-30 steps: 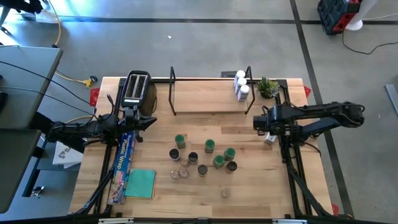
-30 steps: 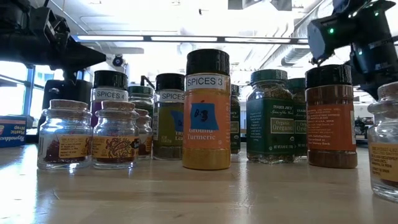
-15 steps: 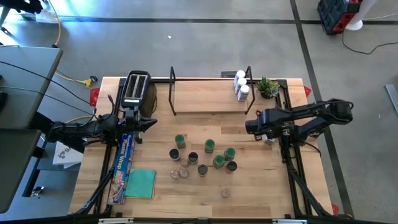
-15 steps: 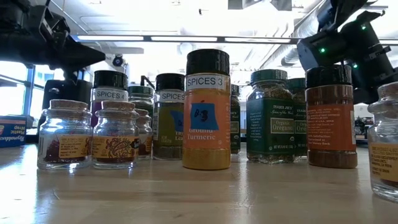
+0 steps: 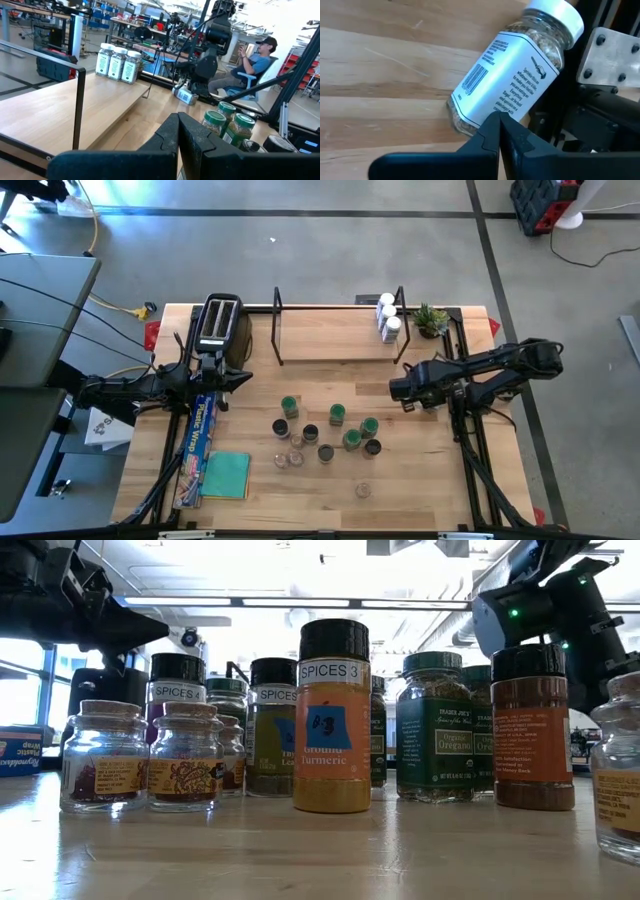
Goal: Shelf spices
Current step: Put the white seasoning bottle on the shelf and align it with the other white seasoning bottles
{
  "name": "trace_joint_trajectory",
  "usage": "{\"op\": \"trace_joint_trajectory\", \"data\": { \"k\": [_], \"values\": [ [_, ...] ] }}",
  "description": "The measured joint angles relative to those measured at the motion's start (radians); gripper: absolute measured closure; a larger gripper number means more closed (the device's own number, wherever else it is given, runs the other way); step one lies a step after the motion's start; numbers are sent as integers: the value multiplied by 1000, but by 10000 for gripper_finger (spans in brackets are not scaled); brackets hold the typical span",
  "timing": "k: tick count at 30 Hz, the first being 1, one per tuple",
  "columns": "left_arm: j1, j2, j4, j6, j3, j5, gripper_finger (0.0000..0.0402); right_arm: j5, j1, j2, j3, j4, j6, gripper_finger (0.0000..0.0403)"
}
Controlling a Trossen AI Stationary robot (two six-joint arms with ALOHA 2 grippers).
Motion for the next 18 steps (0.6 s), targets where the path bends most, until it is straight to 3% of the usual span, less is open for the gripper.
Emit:
{"op": "trace_joint_trajectory", "data": {
  "k": [7, 11, 15, 18],
  "values": [
    [0, 0, 0, 0, 0, 7, 401, 2, 0, 11, 139, 103, -66, 403],
    [0, 0, 0, 0, 0, 7, 401, 57, -9, 1, 296, 32, -183, 403],
    [0, 0, 0, 0, 0, 7, 401, 74, -48, 0, 412, -46, -447, 402],
    [0, 0, 0, 0, 0, 13, 401, 16, -70, 0, 435, -16, -709, 385]
  ]
}}
